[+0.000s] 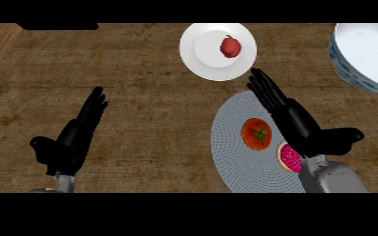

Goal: Pick the tomato from the placemat and place it in the bowl

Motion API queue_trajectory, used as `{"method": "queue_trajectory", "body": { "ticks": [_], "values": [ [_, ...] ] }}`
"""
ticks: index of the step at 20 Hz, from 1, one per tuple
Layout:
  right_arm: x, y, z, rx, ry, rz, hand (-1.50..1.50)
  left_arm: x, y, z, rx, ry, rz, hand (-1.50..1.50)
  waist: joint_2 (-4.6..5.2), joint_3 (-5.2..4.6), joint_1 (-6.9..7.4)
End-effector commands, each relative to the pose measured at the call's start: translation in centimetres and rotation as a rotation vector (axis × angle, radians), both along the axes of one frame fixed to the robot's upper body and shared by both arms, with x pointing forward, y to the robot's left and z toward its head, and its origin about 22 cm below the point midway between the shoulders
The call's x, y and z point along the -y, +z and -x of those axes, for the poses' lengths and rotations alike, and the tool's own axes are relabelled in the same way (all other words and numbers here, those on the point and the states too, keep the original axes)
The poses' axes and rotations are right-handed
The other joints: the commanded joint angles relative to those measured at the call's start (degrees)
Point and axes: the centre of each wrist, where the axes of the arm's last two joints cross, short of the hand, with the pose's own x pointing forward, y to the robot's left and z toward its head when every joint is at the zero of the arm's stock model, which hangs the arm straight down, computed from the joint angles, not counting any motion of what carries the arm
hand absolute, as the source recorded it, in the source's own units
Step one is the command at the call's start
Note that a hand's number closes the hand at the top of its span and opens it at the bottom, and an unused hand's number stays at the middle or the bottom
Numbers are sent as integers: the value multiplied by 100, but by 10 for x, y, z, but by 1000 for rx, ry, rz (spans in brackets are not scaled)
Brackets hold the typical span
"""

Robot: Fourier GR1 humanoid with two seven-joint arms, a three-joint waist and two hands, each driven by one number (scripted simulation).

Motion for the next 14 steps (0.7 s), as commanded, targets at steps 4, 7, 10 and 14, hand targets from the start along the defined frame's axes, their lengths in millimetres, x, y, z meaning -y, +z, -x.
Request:
{"method": "queue_trajectory", "body": {
  "ticks": [4, 7, 10, 14],
  "values": [
    [-13, -11, 16, 98, 279, 216, 150, 10, 20, -19, 88, 20, -18, 0, -190, -102, -31],
    [25, 58, -5, 481, 126, 618, 150, 7, 12, -17, 52, 31, -16, 0, -594, -203, -341],
    [10, -26, 31, 403, -195, 122, -150, 14, 20, -24, 82, 41, 2, 0, -197, -76, -251],
    [25, -56, 62, 511, -128, -98, -150, 26, 11, -27, 78, 24, 6, 0, -184, -91, -174]
  ]
}}
